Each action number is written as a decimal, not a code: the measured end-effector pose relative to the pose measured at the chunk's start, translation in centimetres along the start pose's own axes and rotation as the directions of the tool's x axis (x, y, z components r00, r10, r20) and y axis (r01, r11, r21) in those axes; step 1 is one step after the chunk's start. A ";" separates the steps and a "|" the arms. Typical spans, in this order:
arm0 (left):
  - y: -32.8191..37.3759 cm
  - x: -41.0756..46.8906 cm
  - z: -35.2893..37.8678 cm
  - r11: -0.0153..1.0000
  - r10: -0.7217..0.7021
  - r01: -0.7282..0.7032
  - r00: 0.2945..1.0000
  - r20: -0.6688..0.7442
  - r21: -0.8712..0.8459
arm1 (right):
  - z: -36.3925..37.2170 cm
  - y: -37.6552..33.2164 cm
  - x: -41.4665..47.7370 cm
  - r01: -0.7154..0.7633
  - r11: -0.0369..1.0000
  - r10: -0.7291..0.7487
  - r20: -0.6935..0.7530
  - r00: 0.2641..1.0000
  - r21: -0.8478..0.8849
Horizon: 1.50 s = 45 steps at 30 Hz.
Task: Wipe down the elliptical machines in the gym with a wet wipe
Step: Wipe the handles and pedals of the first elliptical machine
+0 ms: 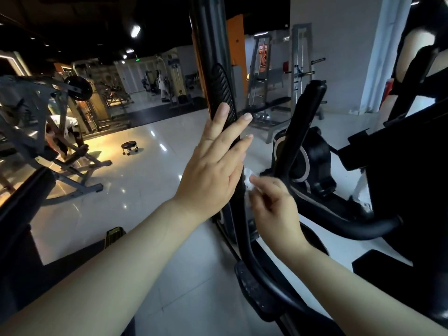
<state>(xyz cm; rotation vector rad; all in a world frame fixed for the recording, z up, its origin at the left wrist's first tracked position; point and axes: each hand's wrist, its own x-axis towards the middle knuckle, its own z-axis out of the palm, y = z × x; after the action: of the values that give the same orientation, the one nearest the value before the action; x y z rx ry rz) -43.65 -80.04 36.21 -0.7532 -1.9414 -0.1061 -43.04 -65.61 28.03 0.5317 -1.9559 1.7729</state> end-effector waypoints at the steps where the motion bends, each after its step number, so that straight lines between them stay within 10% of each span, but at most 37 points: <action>1: 0.1 -0.3 0.0 1.000 0.008 -0.008 1.000 0.004 0.003 | 0.1 -0.2 0.1 0.018 1.000 -0.019 -0.020 1.000 -0.014; 24: 2.1 -9.1 4.0 0.956 0.182 -0.223 0.960 0.211 0.190 | 0.8 8.4 -7.5 -0.411 0.863 0.471 0.176 0.864 -0.293; 42: 5.4 -16.5 8.8 0.836 0.277 -0.508 0.716 0.641 0.207 | -1.8 14.8 -13.3 -0.384 0.598 0.665 0.169 0.727 -0.703; 45: 6.8 -17.5 9.7 0.841 0.270 -0.509 0.687 0.674 0.182 | -1.2 14.2 -14.3 -0.370 0.676 0.597 0.181 0.781 -0.637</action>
<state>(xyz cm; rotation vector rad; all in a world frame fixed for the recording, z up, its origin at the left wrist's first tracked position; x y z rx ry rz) -42.34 -78.88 15.15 -1.0290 -2.2597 0.8637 -39.03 -63.15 8.41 0.1211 -2.9893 1.2579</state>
